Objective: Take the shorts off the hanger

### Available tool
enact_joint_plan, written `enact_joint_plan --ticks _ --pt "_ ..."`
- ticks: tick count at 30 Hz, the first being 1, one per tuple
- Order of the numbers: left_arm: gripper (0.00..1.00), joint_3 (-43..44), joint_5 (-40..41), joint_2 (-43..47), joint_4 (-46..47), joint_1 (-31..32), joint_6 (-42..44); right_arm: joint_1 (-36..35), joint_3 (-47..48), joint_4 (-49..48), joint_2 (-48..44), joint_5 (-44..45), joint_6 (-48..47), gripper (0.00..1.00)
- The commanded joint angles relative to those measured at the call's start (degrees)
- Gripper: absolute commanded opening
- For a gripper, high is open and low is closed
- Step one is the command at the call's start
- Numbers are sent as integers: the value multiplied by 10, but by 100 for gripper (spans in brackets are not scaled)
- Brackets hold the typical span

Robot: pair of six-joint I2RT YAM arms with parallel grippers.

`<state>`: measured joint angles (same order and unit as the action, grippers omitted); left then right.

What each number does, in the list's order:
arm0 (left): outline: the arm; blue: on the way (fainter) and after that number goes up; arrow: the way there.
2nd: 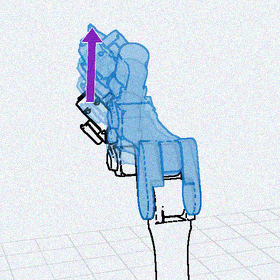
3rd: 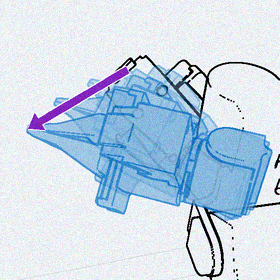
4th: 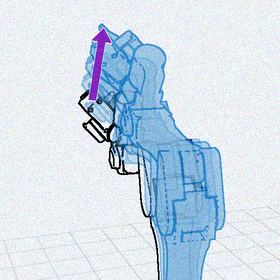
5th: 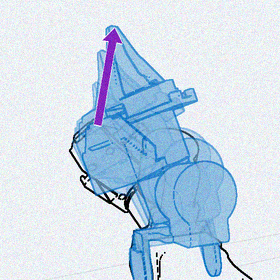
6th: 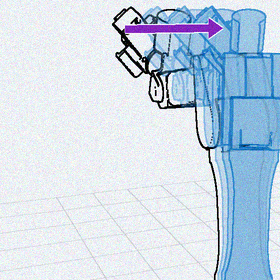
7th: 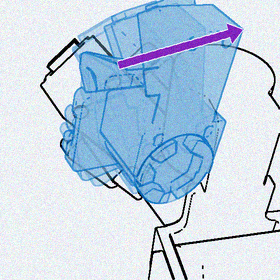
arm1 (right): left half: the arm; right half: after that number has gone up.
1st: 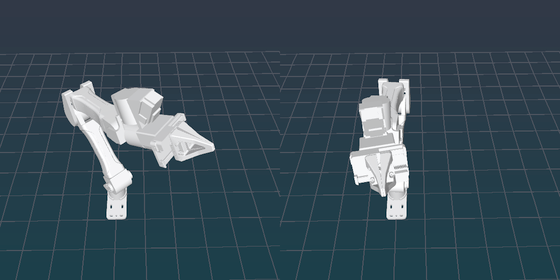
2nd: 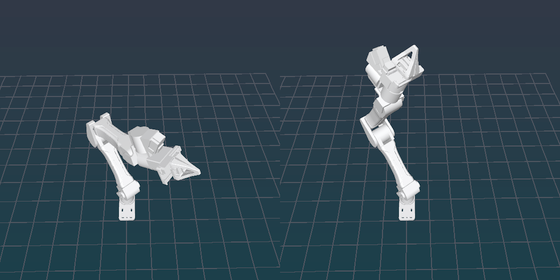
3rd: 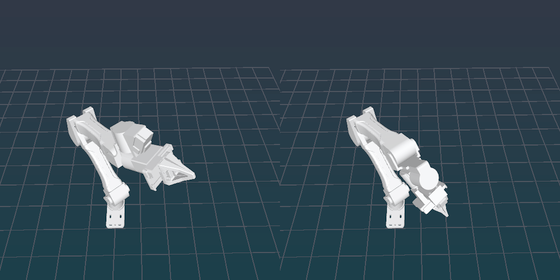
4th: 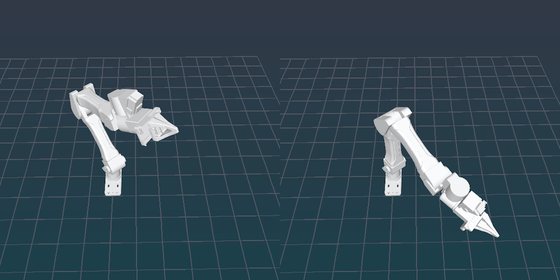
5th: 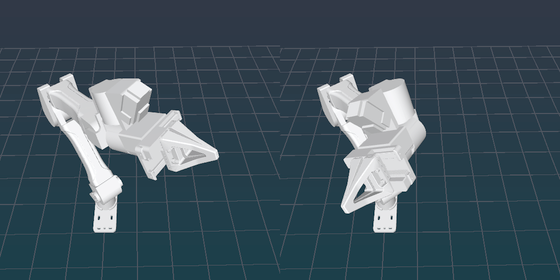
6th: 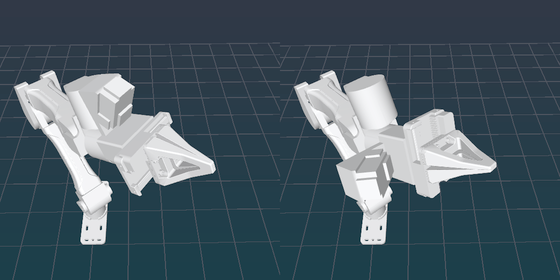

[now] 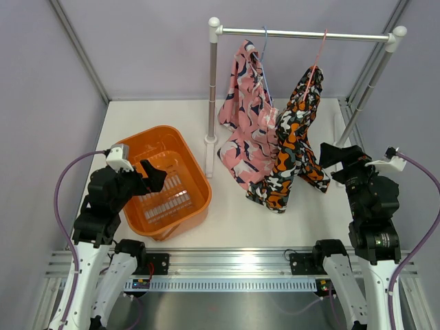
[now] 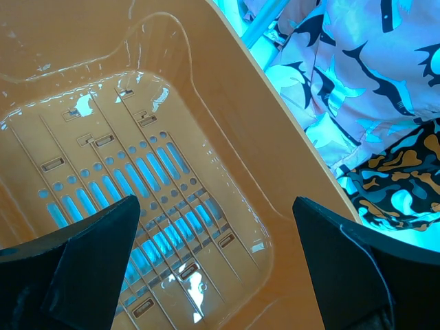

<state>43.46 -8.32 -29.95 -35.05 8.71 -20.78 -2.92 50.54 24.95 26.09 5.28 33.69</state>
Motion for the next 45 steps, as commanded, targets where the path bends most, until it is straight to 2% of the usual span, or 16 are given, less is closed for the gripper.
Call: enact_joint_plan --ticks 1,9,13,17,18,20,27,31,37,45 --pt "99 -3 -17 5 20 1 9 3 21 -3 0 29 -16 99" --pt "99 -2 -22 5 20 1 9 3 122 31 80 59 -59 99" --pt "99 -2 -21 9 20 1 9 2 223 36 146 73 -85 99" --pt "99 -2 -23 10 20 1 10 3 360 98 294 62 -123 99" --pt "99 -1 -24 9 19 1 10 2 409 109 321 62 -128 96" --pt "99 0 -25 10 18 1 10 3 444 128 377 68 -133 93" --pt "99 0 -28 19 20 1 11 -2 521 101 483 26 -142 82" --pt "99 0 -32 24 20 1 11 -47 561 91 527 92 -186 82" --pt "99 -1 -34 29 20 1 11 -82 558 70 521 156 -201 83" --pt "99 -2 -37 31 22 1 11 -111 582 58 555 172 -223 83"
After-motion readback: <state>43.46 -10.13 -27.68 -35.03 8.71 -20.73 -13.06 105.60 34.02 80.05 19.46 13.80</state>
